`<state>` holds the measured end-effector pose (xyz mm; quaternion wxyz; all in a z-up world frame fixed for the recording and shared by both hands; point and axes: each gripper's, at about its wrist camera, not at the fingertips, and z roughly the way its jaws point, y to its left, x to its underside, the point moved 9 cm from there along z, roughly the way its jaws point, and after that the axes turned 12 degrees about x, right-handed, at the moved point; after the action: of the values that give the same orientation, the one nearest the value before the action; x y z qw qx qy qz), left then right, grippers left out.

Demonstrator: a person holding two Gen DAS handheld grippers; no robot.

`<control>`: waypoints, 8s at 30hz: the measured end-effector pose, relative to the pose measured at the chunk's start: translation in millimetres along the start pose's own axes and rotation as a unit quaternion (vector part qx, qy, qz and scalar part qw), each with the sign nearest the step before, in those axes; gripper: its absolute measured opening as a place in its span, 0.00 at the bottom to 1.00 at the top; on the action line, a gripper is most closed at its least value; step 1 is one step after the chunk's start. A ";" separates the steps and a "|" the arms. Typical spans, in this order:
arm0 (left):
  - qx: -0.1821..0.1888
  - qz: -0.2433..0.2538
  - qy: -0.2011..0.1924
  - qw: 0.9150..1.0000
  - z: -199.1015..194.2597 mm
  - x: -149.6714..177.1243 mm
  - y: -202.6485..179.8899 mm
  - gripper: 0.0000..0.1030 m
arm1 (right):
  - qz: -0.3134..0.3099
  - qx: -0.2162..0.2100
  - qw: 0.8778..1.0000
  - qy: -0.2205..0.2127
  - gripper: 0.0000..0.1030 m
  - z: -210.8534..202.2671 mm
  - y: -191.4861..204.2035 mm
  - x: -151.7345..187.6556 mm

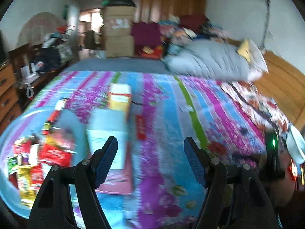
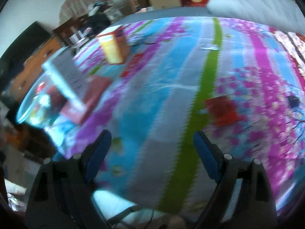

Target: Organize snacks

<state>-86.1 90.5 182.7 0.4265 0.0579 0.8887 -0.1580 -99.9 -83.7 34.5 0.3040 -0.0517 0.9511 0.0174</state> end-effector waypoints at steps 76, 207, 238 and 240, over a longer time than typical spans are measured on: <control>0.083 -0.061 0.168 0.980 258.9 103.4 -59.3 0.71 | 0.022 0.000 0.999 0.037 0.67 50.5 -75.8 8.1; -0.157 -0.174 -0.082 0.969 -141.7 30.1 215.7 0.66 | -0.191 -0.225 0.949 -0.115 0.83 -72.4 364.8 -122.1; -0.004 -0.042 0.151 0.988 263.9 102.4 -20.0 0.99 | 0.050 0.107 0.993 0.010 1.00 118.1 -80.5 -20.1; -0.021 -0.027 0.148 0.988 271.2 104.6 -17.9 0.99 | 0.055 0.112 0.992 0.000 1.00 124.6 -83.0 -26.2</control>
<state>44.4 -19.3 -53.4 0.2871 0.0478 0.9464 -0.1401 2.2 -155.8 -52.0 0.3063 0.0352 0.9485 -0.0727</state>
